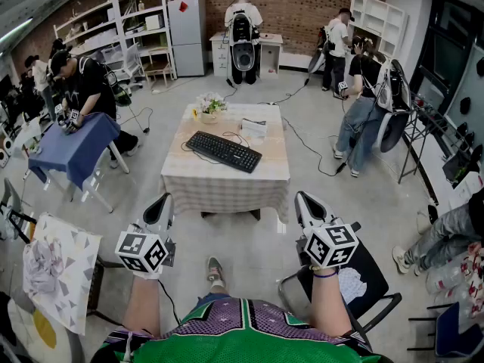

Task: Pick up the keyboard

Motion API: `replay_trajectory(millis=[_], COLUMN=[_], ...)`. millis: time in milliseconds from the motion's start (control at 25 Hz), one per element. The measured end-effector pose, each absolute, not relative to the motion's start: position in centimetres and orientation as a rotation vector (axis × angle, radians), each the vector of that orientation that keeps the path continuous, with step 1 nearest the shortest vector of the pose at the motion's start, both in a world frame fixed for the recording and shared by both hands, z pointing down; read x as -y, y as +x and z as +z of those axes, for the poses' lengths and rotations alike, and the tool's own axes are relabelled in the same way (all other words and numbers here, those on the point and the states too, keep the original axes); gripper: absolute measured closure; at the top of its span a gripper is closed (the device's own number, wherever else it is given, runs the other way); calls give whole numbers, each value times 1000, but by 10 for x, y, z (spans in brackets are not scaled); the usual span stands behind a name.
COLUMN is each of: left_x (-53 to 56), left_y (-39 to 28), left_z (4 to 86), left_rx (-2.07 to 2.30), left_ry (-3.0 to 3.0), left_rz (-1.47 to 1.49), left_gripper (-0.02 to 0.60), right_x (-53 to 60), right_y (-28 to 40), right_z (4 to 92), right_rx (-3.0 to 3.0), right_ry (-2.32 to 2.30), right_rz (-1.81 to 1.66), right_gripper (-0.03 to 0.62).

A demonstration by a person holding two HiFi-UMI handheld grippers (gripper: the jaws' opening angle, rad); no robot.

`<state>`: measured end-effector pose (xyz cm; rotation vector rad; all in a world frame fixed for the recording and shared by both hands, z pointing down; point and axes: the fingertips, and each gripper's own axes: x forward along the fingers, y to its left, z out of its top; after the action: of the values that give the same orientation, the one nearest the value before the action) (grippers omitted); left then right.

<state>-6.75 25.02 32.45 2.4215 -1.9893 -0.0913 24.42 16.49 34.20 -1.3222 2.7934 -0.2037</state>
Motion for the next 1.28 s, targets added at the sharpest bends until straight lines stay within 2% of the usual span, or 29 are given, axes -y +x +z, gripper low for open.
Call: replay_trajectory(millis=[1280], left_x=[-240], left_y=[-103], left_z=[325], left_rx=[2043], left_ry=[2366], left_rz=[-118], left_gripper=[563], right_x=[-138], right_y=[207], right_z=[342], right_rx=[-2812], right_ry=[-1258], right_rz=[-227], right_gripper=[594])
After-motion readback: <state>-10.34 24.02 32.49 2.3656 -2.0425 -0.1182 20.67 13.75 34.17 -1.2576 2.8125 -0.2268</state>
